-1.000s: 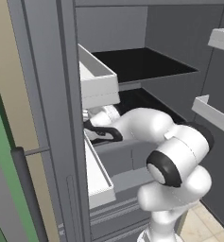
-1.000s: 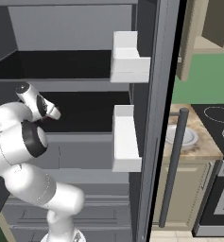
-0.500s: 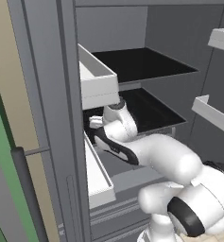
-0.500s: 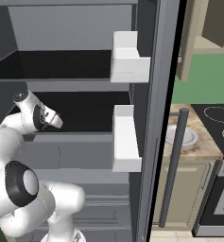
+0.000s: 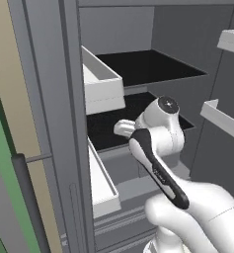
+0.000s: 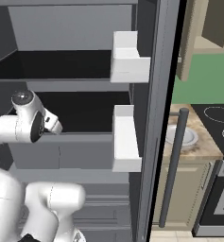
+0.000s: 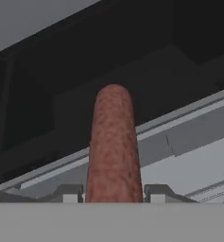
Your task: Move the hot dog bun to the plate on the dining table and place the condiment next to that plate. Then navigate to the fridge and take the sausage and place it on the plate as well.
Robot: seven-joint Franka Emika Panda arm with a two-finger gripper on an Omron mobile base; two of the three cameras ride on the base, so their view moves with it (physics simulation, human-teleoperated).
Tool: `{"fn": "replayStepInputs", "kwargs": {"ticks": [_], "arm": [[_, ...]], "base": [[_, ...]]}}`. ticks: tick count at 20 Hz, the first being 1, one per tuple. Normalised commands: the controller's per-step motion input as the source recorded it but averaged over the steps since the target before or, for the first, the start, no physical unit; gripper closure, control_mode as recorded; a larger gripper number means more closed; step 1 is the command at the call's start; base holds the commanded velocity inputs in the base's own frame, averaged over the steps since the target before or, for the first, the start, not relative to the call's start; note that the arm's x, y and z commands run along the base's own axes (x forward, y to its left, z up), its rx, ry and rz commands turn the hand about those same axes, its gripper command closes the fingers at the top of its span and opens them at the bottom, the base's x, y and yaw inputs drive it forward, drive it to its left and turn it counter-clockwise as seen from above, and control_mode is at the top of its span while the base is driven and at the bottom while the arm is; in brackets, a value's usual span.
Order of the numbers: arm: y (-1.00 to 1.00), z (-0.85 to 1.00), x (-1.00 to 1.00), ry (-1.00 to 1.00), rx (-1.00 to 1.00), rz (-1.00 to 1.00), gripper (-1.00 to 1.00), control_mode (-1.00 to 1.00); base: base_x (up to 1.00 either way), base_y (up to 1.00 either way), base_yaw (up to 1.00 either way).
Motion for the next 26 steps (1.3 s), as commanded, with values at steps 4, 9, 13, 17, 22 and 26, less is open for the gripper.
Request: {"fn": "replayStepInputs", "kwargs": {"ticks": [4,9,13,17,22,26], "arm": [[-0.01,1.00,-1.00,0.11,-0.02,0.02,1.00,-1.00],[-0.29,0.79,-0.91,0.08,-0.16,0.02,1.00,-1.00],[-0.65,0.09,-0.58,0.11,-0.28,0.02,1.00,-1.00],[-0.71,-0.17,-0.61,0.10,-0.12,0.02,1.00,-1.00],[-0.50,-0.22,-0.50,0.03,0.00,0.02,1.00,1.00],[0.00,0.00,0.00,0.00,0.00,0.00,1.00,1.00]], "base": [[0.00,0.00,0.00],[0.00,0.00,0.00],[0.00,0.00,0.00],[0.00,0.00,0.00],[-0.19,-0.07,0.00],[-1.00,-0.31,0.00]]}}
